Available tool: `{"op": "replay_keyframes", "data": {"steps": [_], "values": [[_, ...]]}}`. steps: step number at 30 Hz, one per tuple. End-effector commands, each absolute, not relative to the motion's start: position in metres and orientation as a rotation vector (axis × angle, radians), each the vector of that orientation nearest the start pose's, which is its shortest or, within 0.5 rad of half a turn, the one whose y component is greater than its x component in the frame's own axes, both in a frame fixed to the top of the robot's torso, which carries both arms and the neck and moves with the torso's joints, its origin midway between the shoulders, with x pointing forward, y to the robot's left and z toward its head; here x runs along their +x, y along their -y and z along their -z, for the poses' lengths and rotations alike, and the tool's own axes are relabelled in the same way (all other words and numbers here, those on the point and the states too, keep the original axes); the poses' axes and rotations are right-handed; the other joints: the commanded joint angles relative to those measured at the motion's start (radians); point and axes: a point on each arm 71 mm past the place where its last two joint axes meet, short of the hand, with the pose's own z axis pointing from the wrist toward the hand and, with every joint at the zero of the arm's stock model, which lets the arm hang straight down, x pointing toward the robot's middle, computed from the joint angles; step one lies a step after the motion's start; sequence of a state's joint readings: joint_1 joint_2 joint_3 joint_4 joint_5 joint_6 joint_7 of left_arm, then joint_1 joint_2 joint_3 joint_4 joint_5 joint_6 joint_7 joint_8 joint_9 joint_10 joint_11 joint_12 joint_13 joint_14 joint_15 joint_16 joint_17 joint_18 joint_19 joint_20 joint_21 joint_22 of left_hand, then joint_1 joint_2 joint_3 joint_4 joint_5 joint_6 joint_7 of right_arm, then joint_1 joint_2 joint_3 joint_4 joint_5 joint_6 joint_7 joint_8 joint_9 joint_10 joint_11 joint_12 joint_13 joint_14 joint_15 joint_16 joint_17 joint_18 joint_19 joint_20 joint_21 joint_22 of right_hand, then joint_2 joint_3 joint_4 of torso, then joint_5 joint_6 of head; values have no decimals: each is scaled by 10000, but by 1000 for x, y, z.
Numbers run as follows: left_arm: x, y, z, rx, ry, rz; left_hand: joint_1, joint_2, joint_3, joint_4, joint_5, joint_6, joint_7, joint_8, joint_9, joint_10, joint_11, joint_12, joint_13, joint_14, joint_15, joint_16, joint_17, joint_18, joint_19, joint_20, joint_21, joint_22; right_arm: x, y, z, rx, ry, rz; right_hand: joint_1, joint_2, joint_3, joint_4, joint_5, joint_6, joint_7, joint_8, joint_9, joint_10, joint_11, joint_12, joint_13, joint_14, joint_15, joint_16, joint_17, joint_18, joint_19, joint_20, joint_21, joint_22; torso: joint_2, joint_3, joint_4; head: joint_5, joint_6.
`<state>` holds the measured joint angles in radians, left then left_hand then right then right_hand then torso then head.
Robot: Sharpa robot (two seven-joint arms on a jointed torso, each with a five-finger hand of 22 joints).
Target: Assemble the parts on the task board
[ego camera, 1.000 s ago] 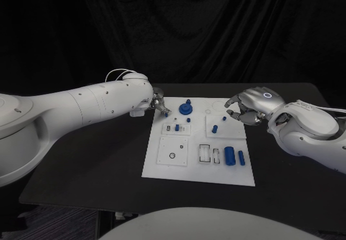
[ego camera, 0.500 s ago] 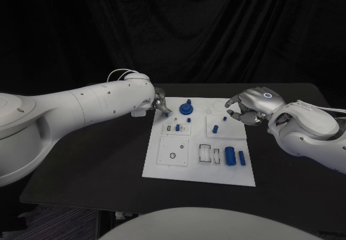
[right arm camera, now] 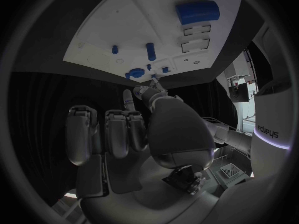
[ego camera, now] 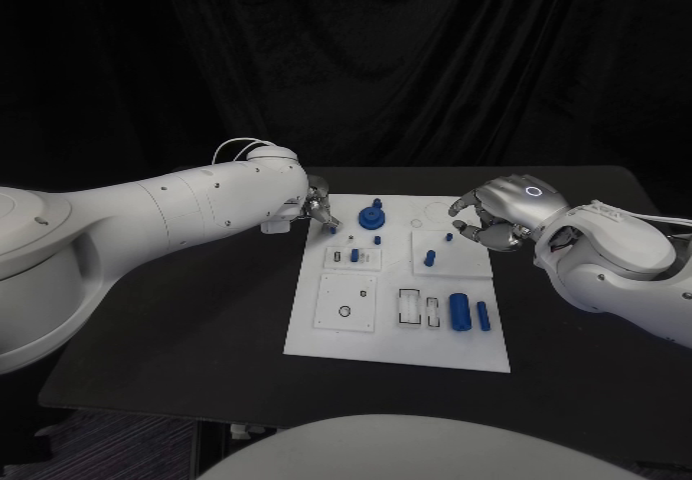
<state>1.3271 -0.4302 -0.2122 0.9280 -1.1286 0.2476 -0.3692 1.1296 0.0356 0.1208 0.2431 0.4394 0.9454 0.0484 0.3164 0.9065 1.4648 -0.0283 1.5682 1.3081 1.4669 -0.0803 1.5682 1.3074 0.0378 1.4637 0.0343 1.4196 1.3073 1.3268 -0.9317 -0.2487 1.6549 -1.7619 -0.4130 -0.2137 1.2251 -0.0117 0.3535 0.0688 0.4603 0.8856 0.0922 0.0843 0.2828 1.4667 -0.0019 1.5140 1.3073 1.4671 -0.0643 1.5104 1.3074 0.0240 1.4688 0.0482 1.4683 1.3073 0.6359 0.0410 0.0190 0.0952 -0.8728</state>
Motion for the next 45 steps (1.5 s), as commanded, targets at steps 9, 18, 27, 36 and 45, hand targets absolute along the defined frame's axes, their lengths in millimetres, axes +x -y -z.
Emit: {"op": "replay_keyframes", "data": {"steps": [9,18,27,36,45], "values": [[571,-174,236,68,-23271,2436,429,-42,756,-390,473,74,-38,-129,298,1060,19,26,2627,1039,33,26,2634,-19,369,12,-8,2160,452,209,186,-4451,-15506,-4313,2,91,55,-7,63,79,14,-44,-10,554,-55,-25,2023,802,-63,14,1532,16,529,-75,55,2297,4,0,-6,-1,2],[571,-174,237,78,-23245,2555,411,-86,1002,-466,563,13,-11,-236,343,1060,41,26,2627,1039,52,26,2634,-9,346,20,-55,2147,452,209,186,-4445,-15501,-4317,-1,94,65,-10,62,90,12,-40,-10,545,-55,-36,2012,799,-64,6,1519,19,525,-75,45,2294,2,0,0,-12,2],[570,-175,238,71,-23154,2706,601,-224,2094,-1108,1258,147,-30,-234,683,1060,14,26,2627,1039,30,26,2634,-6,340,7,-68,2145,452,210,186,-4447,-15534,-4283,0,95,69,-11,63,96,9,-38,-9,547,-56,-34,2013,799,-64,6,1519,19,524,-76,44,2293,-2,-4,10,7,2],[561,-185,235,-147,-22547,3193,514,-484,3146,-1808,1302,322,-63,27,1172,1060,-24,26,2627,1039,-3,26,2634,-6,341,-22,-75,2144,452,213,187,-4412,-15619,-4174,6,104,85,-20,65,102,-4,-37,-10,546,-62,-36,2012,797,-66,0,1508,19,524,-76,43,2293,-14,2,27,-9,2],[538,-200,233,-2459,-22603,4441,358,-690,3358,-1957,1281,425,-106,131,1315,982,-57,-79,2566,1039,-27,26,2634,18,289,-43,-185,2110,452,219,188,-4343,-15743,-4007,7,107,90,-21,65,104,-8,-37,-10,525,-64,-61,1986,797,-67,0,1508,18,527,-76,48,2295,-10,16,30,30,2]]}}
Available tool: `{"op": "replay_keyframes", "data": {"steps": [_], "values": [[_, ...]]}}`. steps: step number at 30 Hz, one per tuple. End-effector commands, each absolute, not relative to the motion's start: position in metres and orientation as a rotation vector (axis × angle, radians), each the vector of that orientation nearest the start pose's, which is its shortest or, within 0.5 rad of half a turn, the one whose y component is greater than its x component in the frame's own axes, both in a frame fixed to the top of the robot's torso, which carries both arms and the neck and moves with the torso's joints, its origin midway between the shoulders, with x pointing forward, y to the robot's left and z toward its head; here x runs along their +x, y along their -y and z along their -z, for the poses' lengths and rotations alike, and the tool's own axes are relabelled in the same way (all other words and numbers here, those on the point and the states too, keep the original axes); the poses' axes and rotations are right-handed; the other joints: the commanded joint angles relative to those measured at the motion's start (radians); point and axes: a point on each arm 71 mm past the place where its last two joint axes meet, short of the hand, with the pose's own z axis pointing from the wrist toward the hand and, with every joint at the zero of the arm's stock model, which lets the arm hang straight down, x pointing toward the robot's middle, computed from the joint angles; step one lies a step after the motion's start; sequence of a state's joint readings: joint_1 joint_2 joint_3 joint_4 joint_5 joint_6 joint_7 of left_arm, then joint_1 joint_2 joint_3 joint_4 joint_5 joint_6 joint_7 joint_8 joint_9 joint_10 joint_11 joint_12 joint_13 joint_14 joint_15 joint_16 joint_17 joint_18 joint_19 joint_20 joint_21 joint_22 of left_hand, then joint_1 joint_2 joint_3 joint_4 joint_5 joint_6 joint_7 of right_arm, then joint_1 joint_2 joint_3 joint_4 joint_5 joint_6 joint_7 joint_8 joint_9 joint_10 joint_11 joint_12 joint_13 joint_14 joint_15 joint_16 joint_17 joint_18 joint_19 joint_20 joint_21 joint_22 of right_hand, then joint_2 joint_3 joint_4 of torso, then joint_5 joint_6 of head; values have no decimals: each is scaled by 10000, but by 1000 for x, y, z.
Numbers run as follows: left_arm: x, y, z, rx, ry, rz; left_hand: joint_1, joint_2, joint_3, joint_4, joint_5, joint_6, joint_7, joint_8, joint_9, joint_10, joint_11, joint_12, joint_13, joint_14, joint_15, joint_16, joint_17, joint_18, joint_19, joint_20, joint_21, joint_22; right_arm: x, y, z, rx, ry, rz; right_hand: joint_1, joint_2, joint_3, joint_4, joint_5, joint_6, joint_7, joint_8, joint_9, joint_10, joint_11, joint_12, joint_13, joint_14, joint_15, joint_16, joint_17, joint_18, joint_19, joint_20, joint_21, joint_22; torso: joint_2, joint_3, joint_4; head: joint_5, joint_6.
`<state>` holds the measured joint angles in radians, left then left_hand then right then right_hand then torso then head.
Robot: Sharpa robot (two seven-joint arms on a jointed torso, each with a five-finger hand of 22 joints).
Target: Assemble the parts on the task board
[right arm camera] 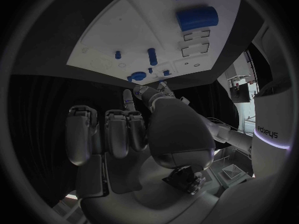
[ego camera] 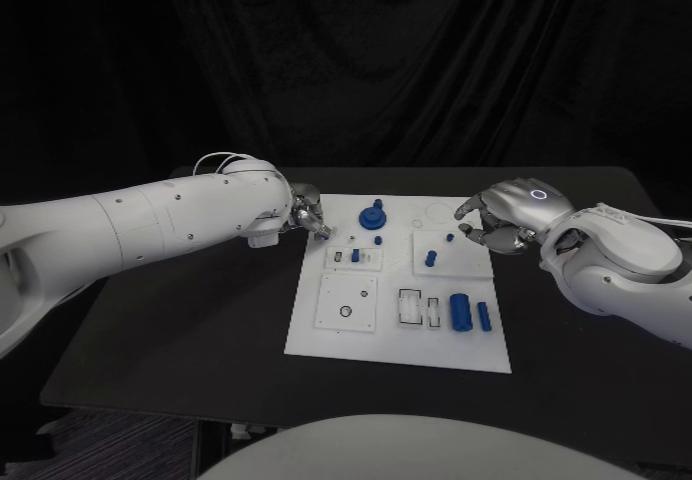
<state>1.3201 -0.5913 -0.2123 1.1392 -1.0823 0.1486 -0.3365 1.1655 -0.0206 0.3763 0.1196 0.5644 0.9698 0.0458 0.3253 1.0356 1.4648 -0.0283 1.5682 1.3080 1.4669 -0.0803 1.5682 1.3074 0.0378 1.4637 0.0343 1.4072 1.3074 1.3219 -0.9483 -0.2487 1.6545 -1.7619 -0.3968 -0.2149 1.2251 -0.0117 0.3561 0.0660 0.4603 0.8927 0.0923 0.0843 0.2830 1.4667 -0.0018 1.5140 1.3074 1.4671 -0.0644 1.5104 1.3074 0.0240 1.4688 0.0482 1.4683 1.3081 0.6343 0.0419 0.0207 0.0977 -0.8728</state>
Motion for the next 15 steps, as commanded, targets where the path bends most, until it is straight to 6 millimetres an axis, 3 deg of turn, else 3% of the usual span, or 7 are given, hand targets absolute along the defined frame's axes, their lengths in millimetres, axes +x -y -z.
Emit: {"op": "replay_keyframes", "data": {"steps": [1,6,9,15], "values": [[535,-202,233,-2763,-22623,4517,-31,-195,813,-750,24,170,-85,37,36,869,-59,-232,2477,1039,-27,26,2634,39,245,-45,-155,2082,451,220,189,-4339,-15770,-3985,7,110,69,5,64,34,-13,-38,-13,518,-67,-69,1977,796,-68,-3,1502,18,527,-77,48,2287,12,7,13,9,2],[521,-208,232,-3622,-22759,4485,-82,-247,831,-761,11,185,-90,35,45,778,-62,-362,2400,1039,-29,26,2634,63,193,-47,-263,2049,451,222,190,-4312,-15860,-3915,7,124,80,5,61,50,-26,-30,-10,492,-74,-102,1944,794,-71,-8,1493,20,524,-78,42,2285,17,3,19,36,2],[513,-208,231,-3956,-22658,4507,-285,-234,782,-627,-178,312,-122,33,17,712,-83,-471,2331,1039,-43,26,2634,83,147,-57,-362,2019,450,223,191,-4276,-15868,-3906,6,126,83,5,60,55,-30,-29,-10,484,-76,-111,1934,795,-72,-6,1497,18,526,-79,46,2286,18,-8,8,26,2],[507,-206,228,-4271,-22351,4614,-298,-174,814,-605,-49,388,-148,47,12,701,-106,-494,2315,1039,-60,26,2634,95,125,-69,-416,2004,449,225,191,-4128,-15875,-3950,7,125,85,3,58,57,-33,-28,-10,478,-78,-119,1926,796,-74,-4,1501,16,531,-79,55,2290,8,-12,-26,67,2]]}}
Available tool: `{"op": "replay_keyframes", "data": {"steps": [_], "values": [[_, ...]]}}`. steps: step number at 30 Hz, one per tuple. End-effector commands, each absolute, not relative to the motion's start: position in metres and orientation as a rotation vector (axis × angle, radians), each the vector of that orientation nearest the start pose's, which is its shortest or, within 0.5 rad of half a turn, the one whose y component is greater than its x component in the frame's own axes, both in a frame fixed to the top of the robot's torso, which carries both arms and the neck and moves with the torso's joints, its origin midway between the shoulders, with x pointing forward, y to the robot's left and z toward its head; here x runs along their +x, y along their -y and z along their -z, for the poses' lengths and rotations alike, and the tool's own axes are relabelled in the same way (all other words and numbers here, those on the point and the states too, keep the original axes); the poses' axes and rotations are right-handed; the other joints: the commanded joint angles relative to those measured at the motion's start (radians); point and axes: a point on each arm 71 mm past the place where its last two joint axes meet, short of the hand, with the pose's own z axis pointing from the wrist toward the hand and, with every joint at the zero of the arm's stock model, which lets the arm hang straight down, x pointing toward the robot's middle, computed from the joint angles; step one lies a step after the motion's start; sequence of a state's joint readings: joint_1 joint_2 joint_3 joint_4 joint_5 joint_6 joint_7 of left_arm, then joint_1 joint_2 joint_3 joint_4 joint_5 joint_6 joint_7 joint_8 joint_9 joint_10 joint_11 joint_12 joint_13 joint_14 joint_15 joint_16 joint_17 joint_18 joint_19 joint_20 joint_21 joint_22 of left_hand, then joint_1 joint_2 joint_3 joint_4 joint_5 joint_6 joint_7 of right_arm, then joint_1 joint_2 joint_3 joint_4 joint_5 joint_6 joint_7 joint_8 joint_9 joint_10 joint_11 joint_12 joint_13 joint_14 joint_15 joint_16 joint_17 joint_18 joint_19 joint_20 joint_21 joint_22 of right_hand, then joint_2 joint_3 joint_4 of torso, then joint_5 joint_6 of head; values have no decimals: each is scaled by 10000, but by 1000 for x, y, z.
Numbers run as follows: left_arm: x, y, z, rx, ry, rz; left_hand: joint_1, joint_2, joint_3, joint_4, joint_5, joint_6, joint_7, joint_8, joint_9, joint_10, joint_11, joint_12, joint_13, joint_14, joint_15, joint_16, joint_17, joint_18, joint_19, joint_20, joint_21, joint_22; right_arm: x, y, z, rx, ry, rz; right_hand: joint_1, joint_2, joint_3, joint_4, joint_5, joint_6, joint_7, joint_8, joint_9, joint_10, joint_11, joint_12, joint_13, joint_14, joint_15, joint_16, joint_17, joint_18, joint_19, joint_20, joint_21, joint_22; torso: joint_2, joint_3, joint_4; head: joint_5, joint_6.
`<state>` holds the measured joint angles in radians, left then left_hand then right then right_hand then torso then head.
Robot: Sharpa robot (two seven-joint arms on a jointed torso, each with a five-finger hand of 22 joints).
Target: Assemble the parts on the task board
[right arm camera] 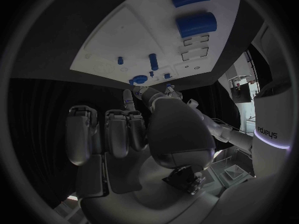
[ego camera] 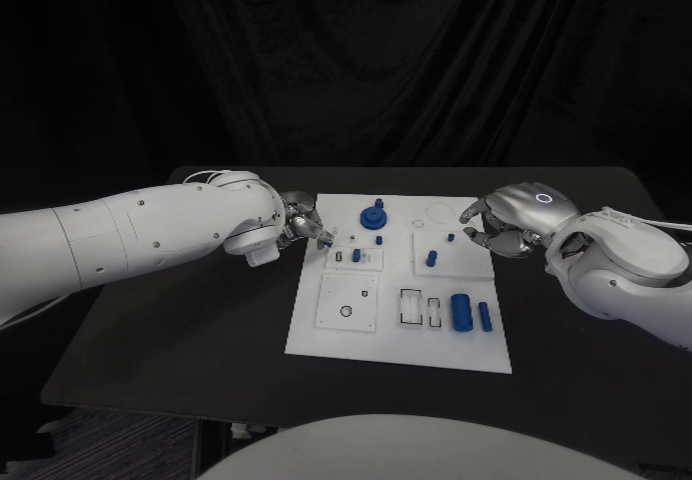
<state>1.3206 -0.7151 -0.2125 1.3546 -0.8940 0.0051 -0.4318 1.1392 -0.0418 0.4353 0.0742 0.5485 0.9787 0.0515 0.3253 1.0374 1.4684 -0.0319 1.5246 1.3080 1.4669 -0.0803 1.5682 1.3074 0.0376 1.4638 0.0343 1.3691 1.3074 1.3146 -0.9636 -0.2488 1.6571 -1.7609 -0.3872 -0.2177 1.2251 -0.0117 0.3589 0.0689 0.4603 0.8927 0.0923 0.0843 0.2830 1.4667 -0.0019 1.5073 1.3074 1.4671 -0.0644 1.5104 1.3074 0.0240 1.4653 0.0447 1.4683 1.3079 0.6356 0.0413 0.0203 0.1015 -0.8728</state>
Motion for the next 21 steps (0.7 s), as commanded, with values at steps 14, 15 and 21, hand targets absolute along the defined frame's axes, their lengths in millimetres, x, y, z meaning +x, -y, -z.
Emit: {"op": "replay_keyframes", "data": {"steps": [14,15,21], "values": [[502,-195,228,-4454,-22030,4803,-43,93,264,-127,233,287,-196,30,-11,597,-68,-160,2253,1039,-66,26,2634,125,65,-78,-169,1964,448,226,191,-4066,-15909,-3947,7,125,57,-25,59,57,-33,-28,-10,478,-78,-52,1926,796,-73,-4,1501,16,566,-44,55,2291,15,-9,12,82,2],[502,-194,229,-4441,-22046,4810,-44,112,274,-120,250,289,-195,30,-11,595,-67,-163,2251,1039,-65,26,2634,125,65,-79,-170,1964,448,226,191,-4069,-15910,-3952,7,125,57,-25,59,57,-33,-28,-10,478,-78,-52,1926,796,-73,-4,1501,16,566,-44,55,2291,13,-9,10,86,2],[500,-188,235,-3636,-22072,4605,-53,157,294,-95,273,281,-185,23,-12,566,-61,-206,2225,1039,-62,26,2634,134,43,-79,-217,1951,449,225,191,-4081,-15879,-3993,11,124,68,-35,60,63,-38,-27,-10,467,-85,-66,1912,799,-80,4,1516,17,566,-47,54,2291,-3,-8,-27,126,2]]}}
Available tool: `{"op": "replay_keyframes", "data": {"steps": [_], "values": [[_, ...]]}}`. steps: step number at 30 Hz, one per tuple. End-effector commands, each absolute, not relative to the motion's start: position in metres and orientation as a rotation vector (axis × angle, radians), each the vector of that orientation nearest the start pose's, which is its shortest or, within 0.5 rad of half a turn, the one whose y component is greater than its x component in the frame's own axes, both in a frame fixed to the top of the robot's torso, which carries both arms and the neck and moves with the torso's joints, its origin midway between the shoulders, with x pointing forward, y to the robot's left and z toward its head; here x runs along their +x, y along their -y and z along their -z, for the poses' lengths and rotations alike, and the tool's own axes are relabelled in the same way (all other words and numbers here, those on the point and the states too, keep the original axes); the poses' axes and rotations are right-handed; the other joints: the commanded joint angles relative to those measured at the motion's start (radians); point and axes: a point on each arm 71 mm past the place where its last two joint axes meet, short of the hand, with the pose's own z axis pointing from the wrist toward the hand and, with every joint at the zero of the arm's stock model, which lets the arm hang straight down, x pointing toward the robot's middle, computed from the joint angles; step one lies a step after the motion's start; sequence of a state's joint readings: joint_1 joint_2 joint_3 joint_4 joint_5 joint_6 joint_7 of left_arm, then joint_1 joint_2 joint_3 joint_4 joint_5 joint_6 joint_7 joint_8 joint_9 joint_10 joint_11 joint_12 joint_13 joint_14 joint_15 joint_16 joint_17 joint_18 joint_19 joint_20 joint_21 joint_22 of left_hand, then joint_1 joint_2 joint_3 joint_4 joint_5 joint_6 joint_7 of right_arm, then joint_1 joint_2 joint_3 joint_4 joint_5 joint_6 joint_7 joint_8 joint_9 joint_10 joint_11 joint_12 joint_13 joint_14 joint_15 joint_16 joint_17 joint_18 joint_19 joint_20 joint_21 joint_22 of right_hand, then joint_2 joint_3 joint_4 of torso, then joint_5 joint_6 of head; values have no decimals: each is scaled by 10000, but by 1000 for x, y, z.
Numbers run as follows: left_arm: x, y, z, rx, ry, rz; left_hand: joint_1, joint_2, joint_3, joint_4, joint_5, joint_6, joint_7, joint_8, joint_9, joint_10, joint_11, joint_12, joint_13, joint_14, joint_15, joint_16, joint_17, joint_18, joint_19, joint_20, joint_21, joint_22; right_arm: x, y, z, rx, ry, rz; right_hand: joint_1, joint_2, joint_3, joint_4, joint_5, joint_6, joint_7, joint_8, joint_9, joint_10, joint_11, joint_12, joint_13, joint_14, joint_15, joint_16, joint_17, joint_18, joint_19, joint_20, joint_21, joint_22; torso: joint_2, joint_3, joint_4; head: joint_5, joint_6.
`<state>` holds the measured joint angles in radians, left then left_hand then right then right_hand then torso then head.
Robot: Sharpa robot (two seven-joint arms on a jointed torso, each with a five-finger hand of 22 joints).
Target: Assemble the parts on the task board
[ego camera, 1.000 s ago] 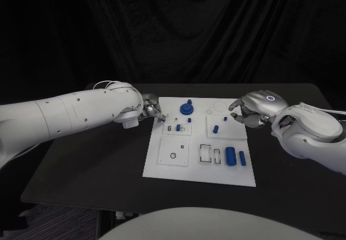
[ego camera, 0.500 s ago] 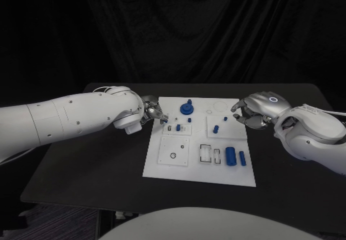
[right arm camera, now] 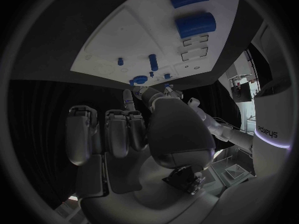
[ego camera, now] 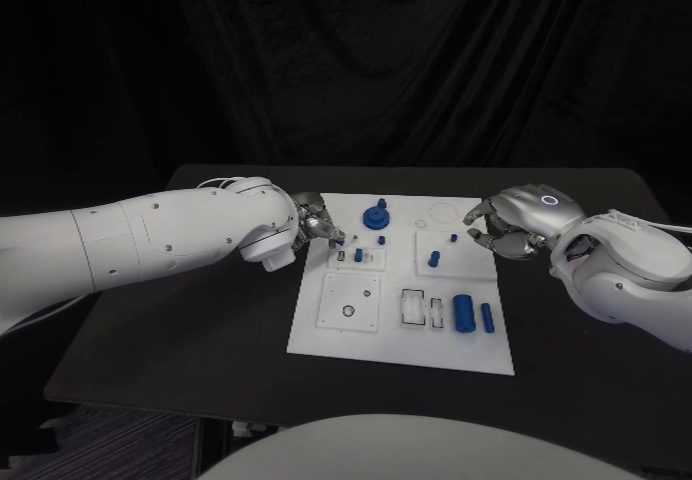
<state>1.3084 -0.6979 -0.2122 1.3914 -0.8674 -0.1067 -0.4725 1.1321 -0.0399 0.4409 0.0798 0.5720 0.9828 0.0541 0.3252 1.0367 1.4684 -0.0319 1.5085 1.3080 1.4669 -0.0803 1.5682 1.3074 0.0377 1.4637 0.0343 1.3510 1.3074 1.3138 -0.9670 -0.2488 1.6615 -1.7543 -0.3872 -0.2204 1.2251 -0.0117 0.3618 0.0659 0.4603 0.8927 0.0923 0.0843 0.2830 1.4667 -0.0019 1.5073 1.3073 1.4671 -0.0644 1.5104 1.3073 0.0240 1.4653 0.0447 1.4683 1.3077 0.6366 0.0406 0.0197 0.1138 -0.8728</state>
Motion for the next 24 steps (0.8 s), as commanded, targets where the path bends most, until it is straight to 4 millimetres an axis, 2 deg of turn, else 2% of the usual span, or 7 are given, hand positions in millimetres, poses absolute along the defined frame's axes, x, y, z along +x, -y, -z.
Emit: {"op": "replay_keyframes", "data": {"steps": [1,10,24], "values": [[499,-187,236,-3562,-22075,4584,17,138,238,-150,39,239,-210,24,-5,558,-61,-56,2218,1039,-62,26,2634,138,32,-78,-60,1943,449,225,191,-4080,-15880,-3991,11,124,39,-6,60,63,-38,-27,-11,467,-86,-67,1912,799,-80,4,1516,16,565,-47,54,2293,-13,0,-20,6,2],[496,-185,244,-3218,-22112,4476,4,160,243,-133,31,238,-206,22,-6,589,-58,-10,2245,1039,-61,26,2634,129,51,-78,-20,1955,449,226,191,-4051,-15861,-3972,12,121,47,-13,61,65,-40,-28,-12,474,-90,-59,1921,799,-84,4,1516,18,564,-50,50,2292,-15,-6,-1,-26,2],[496,-186,248,-3214,-22095,4490,-2,204,272,-117,68,234,-203,18,-6,585,-57,-17,2241,1039,-60,26,2634,131,47,-78,-33,1952,449,226,191,-4052,-15848,-3979,12,121,47,-13,61,65,-40,-28,-12,474,-90,-59,1921,799,-84,4,1516,18,564,-50,50,2292,-8,-8,-1,-2,2]]}}
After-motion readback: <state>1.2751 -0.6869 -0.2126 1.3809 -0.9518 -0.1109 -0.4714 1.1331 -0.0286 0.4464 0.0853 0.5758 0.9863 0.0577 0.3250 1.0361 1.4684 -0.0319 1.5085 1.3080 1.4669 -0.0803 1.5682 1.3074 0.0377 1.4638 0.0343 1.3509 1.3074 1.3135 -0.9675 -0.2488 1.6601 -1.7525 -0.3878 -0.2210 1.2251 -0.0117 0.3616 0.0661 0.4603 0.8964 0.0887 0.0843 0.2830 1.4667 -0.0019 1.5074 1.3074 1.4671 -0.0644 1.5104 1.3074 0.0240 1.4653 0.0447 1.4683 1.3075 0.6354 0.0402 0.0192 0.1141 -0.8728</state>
